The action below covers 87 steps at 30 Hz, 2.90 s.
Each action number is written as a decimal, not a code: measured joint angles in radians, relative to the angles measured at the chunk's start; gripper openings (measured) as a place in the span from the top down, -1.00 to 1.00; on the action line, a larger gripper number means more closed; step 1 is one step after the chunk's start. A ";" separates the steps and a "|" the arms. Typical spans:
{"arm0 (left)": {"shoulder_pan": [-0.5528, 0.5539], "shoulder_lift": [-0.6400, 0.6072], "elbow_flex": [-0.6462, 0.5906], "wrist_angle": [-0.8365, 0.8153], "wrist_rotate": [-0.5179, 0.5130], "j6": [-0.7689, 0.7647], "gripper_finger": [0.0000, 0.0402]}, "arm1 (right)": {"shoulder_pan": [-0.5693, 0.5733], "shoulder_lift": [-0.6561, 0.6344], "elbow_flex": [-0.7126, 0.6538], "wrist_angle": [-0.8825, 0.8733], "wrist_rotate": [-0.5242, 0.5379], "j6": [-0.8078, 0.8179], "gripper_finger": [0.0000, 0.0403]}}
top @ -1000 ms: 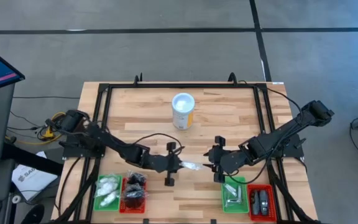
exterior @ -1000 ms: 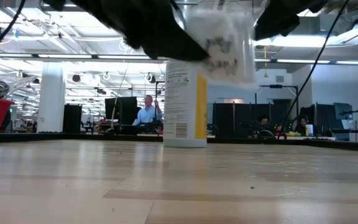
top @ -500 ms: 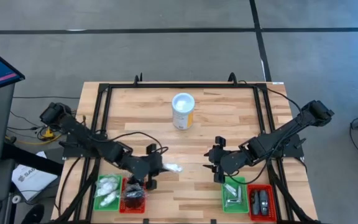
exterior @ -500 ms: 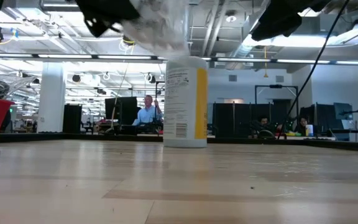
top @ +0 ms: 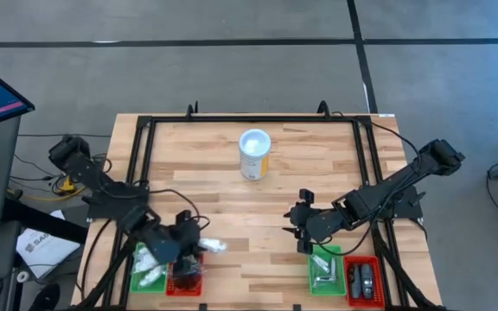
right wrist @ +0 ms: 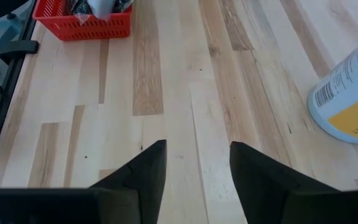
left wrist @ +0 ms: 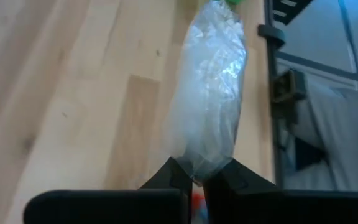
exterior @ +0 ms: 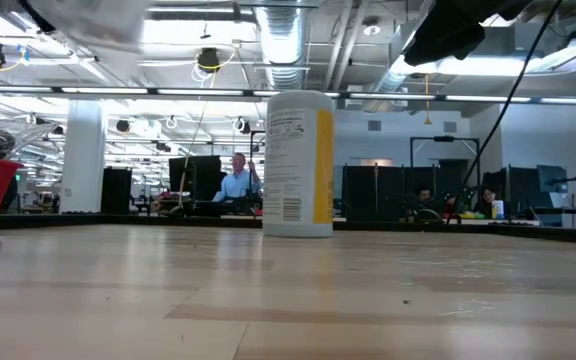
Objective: Pick & Place Travel size toiletries
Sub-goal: Put the cotton pack into the left green bin
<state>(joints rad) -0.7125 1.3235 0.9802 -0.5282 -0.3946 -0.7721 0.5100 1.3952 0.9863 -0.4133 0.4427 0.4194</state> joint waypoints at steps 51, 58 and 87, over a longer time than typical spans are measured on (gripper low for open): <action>-0.402 -0.193 0.000 -0.556 0.341 -0.992 0.97 | 0.000 0.000 0.000 0.003 0.000 0.001 0.26; -0.402 -0.162 0.000 -0.545 0.390 -1.008 0.97 | 0.000 0.000 0.000 0.003 0.000 0.001 0.29; -0.402 -0.005 0.000 -0.439 0.490 -0.994 0.89 | 0.000 0.000 0.000 0.003 0.000 0.001 0.33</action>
<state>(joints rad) -1.1145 1.3186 0.9798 -0.9672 0.0956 -1.7665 0.5102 1.3956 0.9863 -0.4107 0.4427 0.4200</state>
